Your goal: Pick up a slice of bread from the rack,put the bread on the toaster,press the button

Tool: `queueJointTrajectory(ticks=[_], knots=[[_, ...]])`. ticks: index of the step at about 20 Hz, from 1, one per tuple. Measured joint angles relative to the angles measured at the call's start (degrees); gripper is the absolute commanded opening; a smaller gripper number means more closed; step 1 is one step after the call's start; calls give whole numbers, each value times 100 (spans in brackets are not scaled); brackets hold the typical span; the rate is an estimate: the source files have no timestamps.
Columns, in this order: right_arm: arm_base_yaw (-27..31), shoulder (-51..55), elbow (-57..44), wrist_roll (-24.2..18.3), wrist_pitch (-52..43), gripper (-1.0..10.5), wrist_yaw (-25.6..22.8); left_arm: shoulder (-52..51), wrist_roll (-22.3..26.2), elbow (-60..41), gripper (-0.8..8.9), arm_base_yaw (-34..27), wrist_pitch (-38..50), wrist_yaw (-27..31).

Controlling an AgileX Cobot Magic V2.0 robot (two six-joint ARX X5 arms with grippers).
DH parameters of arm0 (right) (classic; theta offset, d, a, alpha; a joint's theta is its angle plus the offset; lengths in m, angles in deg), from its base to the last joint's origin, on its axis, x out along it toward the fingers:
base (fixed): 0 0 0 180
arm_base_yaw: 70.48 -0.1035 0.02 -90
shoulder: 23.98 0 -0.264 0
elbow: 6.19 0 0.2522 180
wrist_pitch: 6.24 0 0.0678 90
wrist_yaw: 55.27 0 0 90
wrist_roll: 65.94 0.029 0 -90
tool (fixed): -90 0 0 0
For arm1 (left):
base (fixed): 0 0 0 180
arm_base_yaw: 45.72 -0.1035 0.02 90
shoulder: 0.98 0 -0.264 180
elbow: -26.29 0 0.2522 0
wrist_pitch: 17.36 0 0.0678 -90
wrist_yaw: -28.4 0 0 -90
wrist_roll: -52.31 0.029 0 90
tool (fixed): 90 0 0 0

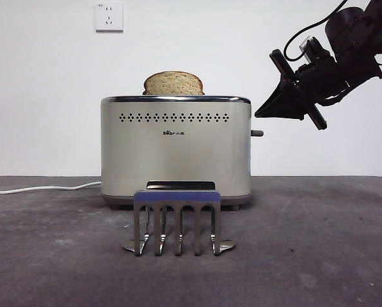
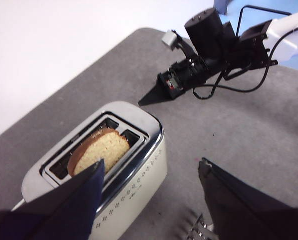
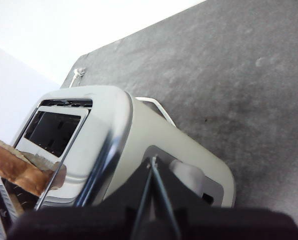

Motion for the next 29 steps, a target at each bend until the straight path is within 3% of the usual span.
queueJointTrajectory(ticks=[7,11,17,29], knots=[[-28,-192,2,-94,98,-12,-116,0,-17,0,324,0,11,-2],[-59,-332,26,-358,415,-12,-389,0,-17,0,324,0,9,-2],[-57,-568,96,-743,697,-12,-396,0,-17,0,324,0,7,0],[-59,-743,192,-997,885,-12,-560,0,-17,0,324,0,-116,0]])
